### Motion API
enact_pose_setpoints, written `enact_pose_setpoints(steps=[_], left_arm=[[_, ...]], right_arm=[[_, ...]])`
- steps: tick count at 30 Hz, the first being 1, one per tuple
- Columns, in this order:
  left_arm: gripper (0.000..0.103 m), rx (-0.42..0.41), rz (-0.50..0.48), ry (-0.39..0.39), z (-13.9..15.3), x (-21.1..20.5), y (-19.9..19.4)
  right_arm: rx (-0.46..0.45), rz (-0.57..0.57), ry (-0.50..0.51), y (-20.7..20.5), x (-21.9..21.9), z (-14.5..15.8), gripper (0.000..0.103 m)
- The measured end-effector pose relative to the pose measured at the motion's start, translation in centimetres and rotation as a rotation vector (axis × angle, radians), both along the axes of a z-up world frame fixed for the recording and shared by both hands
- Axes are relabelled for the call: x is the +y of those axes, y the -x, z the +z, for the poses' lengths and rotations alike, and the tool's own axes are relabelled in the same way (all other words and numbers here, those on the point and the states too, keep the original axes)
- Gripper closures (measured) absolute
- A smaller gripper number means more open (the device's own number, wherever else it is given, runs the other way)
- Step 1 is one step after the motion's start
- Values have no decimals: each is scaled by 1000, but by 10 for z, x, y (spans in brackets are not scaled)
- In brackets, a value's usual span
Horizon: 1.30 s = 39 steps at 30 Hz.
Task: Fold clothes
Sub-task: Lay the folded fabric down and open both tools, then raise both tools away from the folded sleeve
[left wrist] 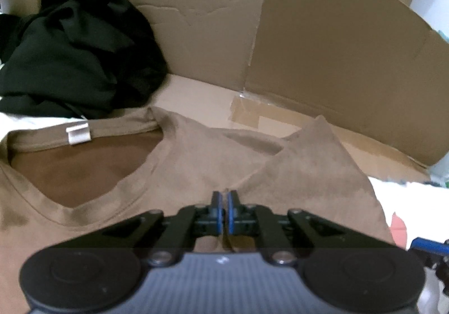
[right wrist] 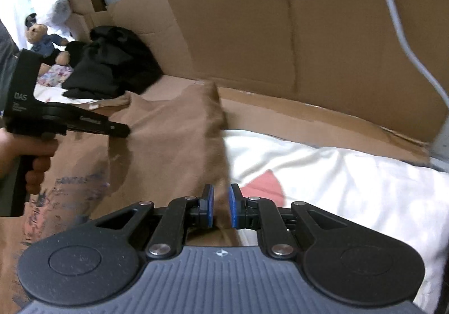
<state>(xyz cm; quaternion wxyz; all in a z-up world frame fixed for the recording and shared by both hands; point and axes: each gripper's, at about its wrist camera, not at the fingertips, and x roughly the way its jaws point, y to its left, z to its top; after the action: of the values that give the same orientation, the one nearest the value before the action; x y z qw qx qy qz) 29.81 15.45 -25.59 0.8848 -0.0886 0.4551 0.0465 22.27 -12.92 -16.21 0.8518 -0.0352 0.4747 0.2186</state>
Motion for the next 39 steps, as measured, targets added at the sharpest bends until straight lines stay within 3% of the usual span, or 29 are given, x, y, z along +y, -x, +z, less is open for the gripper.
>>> enact_pose_setpoints(steps=[3,5,7,11,18,23,25,26,34,37,39], left_arm=[[95,20,11,-32,-2,-1,0],[83,52,35,-60,-5,0,0],[82,50,43,-47,-3,3,2],[65,47,32,-43,6,6,9],[64,37,24,-34,26,11,27],[64,35,5,-20,49,8,42],[64,23,-9,-11,61,6,53],[64,11,-23,-8,69,5,61],[64,-28,-98,17,100,6,134],[57,-61,-125,47,112,5,161],[45,-75,-144,39,121,0,178]], right_arm=[[29,17,35,4,3,-10,89],[47,25,56,7,3,-17,89],[56,27,69,11,3,-19,89],[51,27,66,14,3,-12,89],[43,33,53,24,2,5,89],[32,58,58,32,4,28,86],[20,69,60,33,5,42,71],[10,72,62,33,4,49,68],[-64,142,99,43,8,114,61],[-79,181,121,50,11,129,60],[-84,202,133,56,14,140,58]])
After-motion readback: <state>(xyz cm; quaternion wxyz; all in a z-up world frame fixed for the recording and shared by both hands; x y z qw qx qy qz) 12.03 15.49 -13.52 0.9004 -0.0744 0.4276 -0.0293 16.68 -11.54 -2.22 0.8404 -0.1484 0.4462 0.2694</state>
